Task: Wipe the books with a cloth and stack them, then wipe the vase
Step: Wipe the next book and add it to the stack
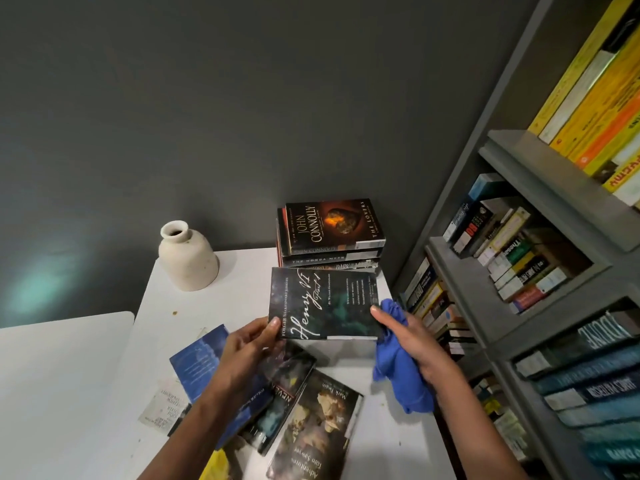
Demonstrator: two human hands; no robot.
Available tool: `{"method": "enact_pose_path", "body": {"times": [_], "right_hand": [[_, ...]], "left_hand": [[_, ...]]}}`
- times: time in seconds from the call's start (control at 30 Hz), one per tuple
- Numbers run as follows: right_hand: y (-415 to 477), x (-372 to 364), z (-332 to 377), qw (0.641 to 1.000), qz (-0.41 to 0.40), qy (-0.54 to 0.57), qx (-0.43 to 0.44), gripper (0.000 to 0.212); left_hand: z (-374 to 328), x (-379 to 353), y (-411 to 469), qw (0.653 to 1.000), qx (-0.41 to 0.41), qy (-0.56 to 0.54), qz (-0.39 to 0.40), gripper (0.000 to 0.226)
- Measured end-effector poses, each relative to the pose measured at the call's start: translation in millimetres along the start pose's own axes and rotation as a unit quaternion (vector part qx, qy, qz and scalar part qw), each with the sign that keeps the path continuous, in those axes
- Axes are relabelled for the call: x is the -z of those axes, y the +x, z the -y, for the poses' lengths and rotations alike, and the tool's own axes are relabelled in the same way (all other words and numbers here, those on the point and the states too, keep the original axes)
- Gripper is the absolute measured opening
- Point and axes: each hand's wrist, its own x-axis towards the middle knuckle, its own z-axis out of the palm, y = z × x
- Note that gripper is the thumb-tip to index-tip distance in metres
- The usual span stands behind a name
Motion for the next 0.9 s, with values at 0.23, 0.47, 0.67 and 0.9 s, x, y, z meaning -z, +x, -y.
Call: {"method": "enact_pose_path", "body": {"times": [0.23,0.47,0.67,0.9], "right_hand": [[24.2,13.7,9.2,0.994,-0.018,-0.102,0.036,0.013],[97.0,24.0,63.1,0.971,-0.080,-0.181,0.131,0.021],[163.4,29.8,92.0,0.948,-0.118,-0.257,0.143,0.027],[169.9,33.3,94.1,0.901,-0.143,-0.378,0.157,0.038]], "left_hand": [[2.0,-23.1,47.6,0.999,-0.004,-0.022,-0.029,0.026],[-38.6,-53.7,123.0,0.994,-0.095,0.041,-0.036,0.011],[-58.0,-69.5,178.5,0.985,-0.101,0.114,-0.083,0.020],[-48.0,-75.4,191.9,0.913,-0.130,0.351,-0.164,0.032]]}}
